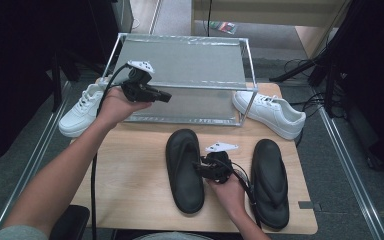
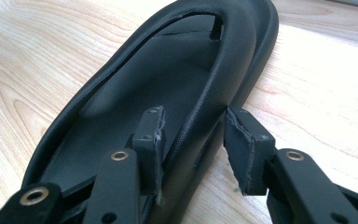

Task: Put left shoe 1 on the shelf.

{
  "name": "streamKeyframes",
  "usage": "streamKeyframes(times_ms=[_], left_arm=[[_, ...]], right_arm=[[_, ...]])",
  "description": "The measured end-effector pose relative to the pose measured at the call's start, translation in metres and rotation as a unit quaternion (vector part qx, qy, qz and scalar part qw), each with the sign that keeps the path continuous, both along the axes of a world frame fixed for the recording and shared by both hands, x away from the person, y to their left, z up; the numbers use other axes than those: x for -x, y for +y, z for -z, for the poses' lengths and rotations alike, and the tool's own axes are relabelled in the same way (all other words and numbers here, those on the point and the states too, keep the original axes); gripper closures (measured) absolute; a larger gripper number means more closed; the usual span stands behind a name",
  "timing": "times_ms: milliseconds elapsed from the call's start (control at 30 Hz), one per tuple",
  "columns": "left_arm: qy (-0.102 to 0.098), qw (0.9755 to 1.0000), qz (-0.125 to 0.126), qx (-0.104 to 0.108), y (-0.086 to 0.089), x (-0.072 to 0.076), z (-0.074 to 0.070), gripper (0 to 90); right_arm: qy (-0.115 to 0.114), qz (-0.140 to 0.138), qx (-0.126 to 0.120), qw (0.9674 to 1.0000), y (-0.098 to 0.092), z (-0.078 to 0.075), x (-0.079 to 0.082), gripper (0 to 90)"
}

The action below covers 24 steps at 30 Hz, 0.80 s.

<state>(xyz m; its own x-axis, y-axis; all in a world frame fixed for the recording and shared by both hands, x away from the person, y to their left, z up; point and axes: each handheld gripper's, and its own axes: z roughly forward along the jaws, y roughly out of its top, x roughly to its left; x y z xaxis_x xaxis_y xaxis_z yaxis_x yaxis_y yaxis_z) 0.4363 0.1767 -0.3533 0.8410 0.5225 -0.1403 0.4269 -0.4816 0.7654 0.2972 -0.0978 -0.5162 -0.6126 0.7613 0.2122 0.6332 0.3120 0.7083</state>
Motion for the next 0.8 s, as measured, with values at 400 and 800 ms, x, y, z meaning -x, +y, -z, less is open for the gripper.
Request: streamKeyframes(times_ms=[400, 800], left_arm=[[-0.028, 0.9983, -0.047, -0.022, 0.014, -0.039, -0.029, 90.0], [-0.017, 0.9967, -0.074, -0.030, 0.024, -0.057, -0.012, 90.0]], right_arm=[[0.013, 0.019, -0.005, 0.9997, -0.003, -0.002, -0.001, 68.5], [0.002, 0.019, 0.000, 0.9998, -0.006, -0.004, -0.004, 81.6]])
